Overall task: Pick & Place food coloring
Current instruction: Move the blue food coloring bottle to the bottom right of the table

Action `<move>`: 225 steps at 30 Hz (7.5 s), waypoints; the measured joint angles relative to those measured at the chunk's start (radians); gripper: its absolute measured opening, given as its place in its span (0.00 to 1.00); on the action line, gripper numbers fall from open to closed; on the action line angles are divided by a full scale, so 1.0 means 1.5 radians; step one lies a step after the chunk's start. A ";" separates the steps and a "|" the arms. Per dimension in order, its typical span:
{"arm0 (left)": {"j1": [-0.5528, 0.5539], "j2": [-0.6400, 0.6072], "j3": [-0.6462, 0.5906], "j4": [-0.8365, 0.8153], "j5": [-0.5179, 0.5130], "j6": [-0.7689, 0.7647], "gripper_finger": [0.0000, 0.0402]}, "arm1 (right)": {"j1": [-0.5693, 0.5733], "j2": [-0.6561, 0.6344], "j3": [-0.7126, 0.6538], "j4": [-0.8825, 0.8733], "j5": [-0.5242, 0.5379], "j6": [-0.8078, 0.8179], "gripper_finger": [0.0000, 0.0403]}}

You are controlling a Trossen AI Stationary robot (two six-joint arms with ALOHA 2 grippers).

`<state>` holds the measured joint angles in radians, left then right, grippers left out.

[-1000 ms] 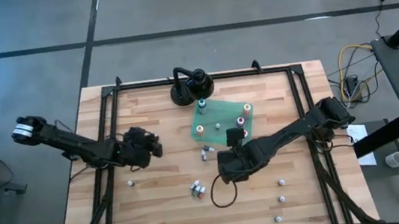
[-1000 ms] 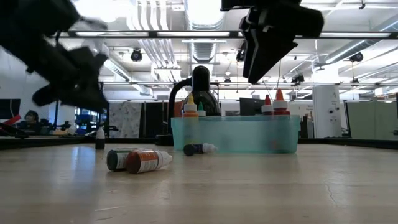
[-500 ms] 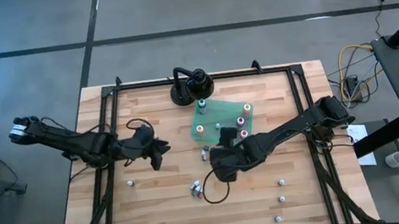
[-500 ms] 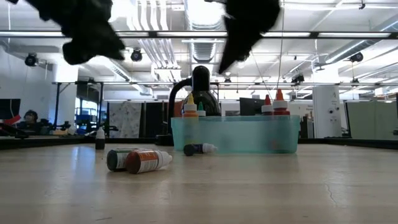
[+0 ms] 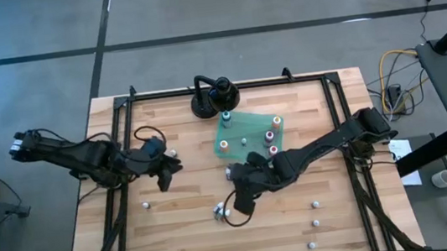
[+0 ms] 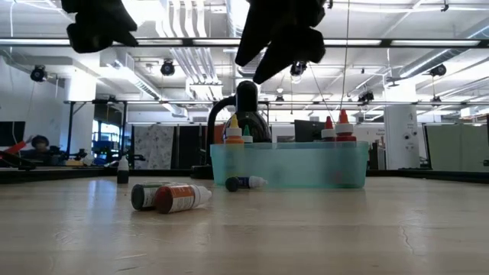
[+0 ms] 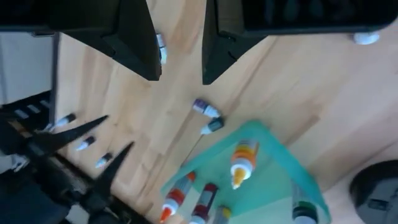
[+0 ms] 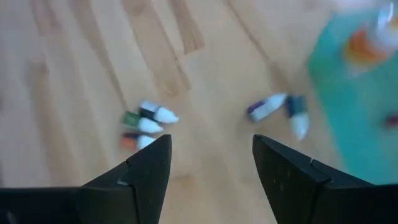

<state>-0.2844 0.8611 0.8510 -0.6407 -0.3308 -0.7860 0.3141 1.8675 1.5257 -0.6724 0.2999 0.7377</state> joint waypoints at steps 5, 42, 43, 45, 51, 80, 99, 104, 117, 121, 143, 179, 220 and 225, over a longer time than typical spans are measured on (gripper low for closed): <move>-0.001 -0.005 -0.006 -0.017 -0.001 0.016 0.22 | -0.005 0.010 -0.023 -0.018 0.007 0.296 0.54; 0.048 -0.005 -0.048 0.053 -0.153 0.068 0.22 | -0.085 0.128 -0.053 -0.012 0.012 0.060 0.54; 0.048 -0.005 -0.048 0.053 -0.153 0.068 0.22 | -0.087 0.129 -0.053 -0.013 0.012 0.054 0.54; 0.048 -0.005 -0.048 0.053 -0.153 0.068 0.22 | -0.092 0.130 -0.053 -0.013 0.013 0.043 0.54; 0.048 -0.005 -0.048 0.054 -0.155 0.068 0.22 | -0.102 0.150 -0.054 -0.012 0.030 -0.017 0.54; 0.049 -0.005 -0.048 0.053 -0.200 0.108 0.22 | -0.109 0.154 -0.054 0.105 -0.067 -0.197 0.54; 0.049 -0.005 -0.048 0.053 -0.199 0.108 0.22 | -0.108 0.147 -0.049 0.128 -0.129 -0.042 0.54; 0.049 -0.005 -0.048 0.053 -0.199 0.108 0.22 | -0.108 0.144 -0.051 0.121 -0.136 -0.163 0.54; 0.049 -0.004 -0.048 0.053 -0.199 0.110 0.22 | -0.107 0.127 -0.051 0.064 -0.130 -0.329 0.54; 0.049 -0.004 -0.048 0.053 -0.199 0.110 0.22 | -0.096 0.114 -0.046 0.064 -0.130 -0.423 0.54; 0.049 -0.004 -0.048 0.047 -0.190 0.090 0.22 | -0.100 0.184 -0.002 0.070 -0.079 -0.606 0.54; 0.049 -0.004 -0.048 0.031 -0.188 0.087 0.22 | -0.092 0.191 0.002 0.020 0.047 -0.301 0.54; 0.049 -0.004 -0.048 0.030 -0.189 0.088 0.22 | -0.110 0.192 0.026 0.033 -0.088 -0.215 0.54; 0.049 -0.004 -0.048 0.030 -0.190 0.092 0.22 | -0.096 0.192 0.043 0.030 -0.086 -0.255 0.54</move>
<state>-0.2111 0.8543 0.7792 -0.5959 -0.6151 -0.6486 0.1707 2.1559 1.5898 -0.6273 0.1715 0.3558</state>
